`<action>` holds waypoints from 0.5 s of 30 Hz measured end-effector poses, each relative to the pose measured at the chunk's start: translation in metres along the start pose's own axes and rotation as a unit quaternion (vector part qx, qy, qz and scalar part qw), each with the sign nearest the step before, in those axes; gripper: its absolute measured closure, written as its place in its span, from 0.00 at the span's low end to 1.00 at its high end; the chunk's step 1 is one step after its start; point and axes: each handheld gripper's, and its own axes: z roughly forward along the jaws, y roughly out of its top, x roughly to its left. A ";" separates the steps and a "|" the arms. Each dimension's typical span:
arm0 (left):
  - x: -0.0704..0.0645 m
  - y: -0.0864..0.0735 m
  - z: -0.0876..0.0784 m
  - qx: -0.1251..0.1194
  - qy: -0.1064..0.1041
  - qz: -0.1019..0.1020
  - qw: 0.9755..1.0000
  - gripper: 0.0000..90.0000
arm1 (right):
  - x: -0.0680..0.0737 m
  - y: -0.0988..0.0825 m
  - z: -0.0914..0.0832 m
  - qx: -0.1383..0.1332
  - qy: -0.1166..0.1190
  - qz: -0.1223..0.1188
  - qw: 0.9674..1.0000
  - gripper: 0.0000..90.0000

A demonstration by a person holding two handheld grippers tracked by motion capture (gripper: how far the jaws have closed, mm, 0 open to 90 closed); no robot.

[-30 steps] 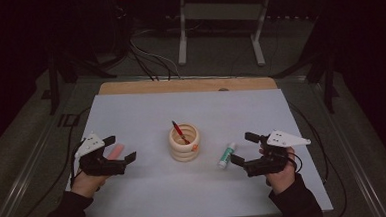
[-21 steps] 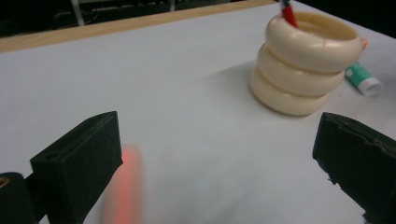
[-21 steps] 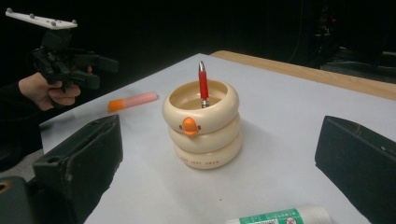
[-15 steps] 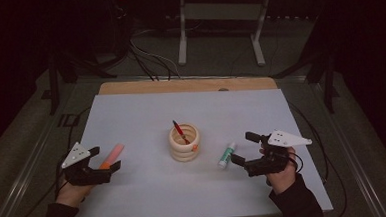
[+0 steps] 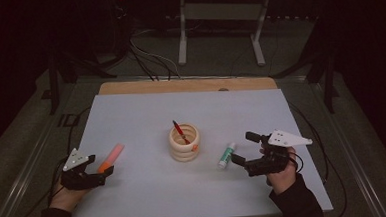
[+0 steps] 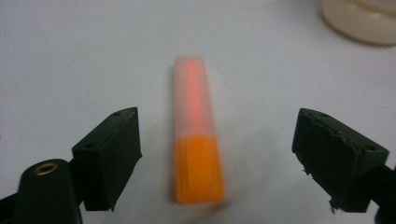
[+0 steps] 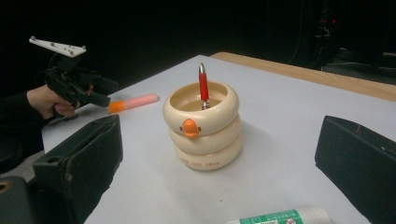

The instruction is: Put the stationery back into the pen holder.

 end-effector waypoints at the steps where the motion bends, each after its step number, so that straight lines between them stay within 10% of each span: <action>1: 0.001 -0.001 0.001 0.007 0.003 0.000 1.000 0.19 | 0.000 0.000 0.000 0.000 0.001 0.000 1.000 0.01; 15: 0.004 -0.005 0.007 0.040 0.011 0.012 0.999 0.45 | 0.000 0.000 0.000 0.001 0.002 0.001 1.000 0.01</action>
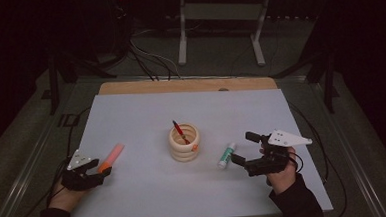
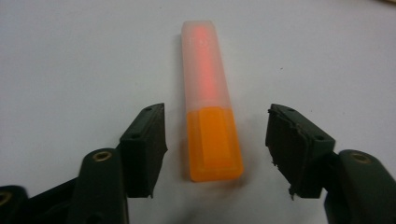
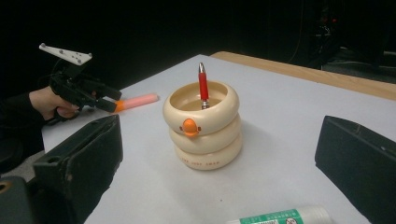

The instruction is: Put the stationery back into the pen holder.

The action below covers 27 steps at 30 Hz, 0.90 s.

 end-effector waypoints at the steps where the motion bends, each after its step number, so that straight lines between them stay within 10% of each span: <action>1: 0.000 0.000 0.000 0.001 -0.001 0.002 1.000 0.47 | 0.000 0.000 0.000 0.000 0.000 0.000 1.000 0.01; 27: 0.001 0.007 0.011 0.028 0.002 0.010 1.000 0.73 | 0.000 0.000 0.000 0.000 0.002 0.005 1.000 0.01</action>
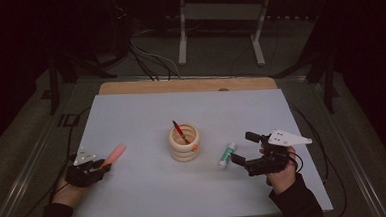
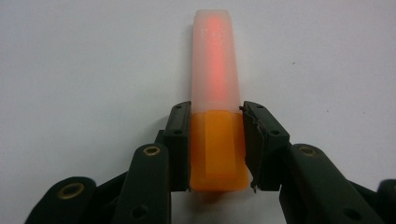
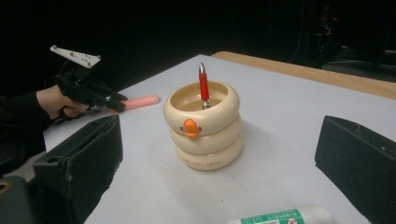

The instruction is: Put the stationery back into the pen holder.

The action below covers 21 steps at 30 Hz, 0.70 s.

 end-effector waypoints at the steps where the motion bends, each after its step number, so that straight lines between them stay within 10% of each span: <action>1: 0.000 0.000 0.000 -0.001 0.001 0.004 1.000 0.73 | 0.000 0.000 0.000 0.000 0.000 0.000 1.000 0.01; 21: -0.021 0.030 -0.020 -0.022 -0.026 0.017 0.999 0.73 | 0.000 0.000 0.001 0.002 0.002 -0.001 1.000 0.01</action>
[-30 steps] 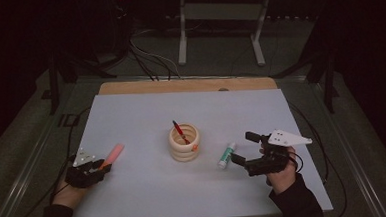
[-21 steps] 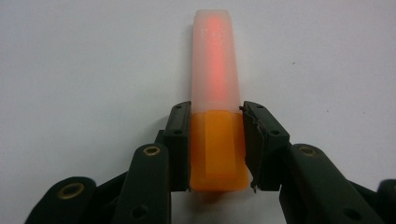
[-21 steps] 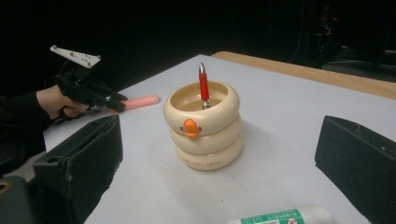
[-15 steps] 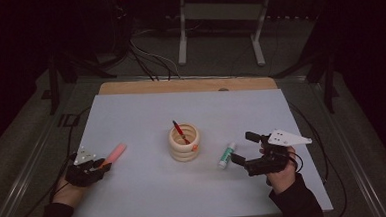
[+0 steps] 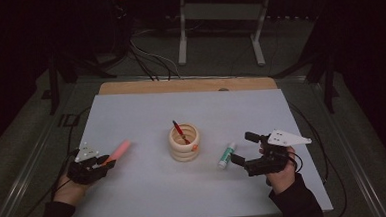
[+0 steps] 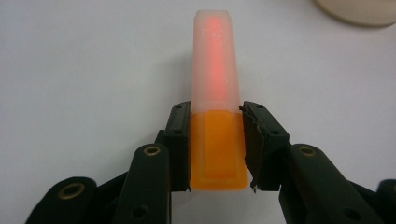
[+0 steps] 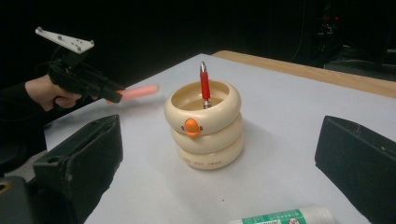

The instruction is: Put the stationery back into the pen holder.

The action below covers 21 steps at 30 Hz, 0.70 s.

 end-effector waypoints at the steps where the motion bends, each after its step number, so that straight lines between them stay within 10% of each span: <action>1: -0.002 0.002 -0.001 -0.003 0.000 0.003 1.000 0.73 | 0.000 0.000 0.000 0.000 0.000 0.000 1.000 0.01; 21: -0.050 0.045 -0.013 -0.018 -0.077 0.080 0.994 0.73 | 0.000 -0.001 0.000 -0.009 0.006 -0.003 1.000 0.01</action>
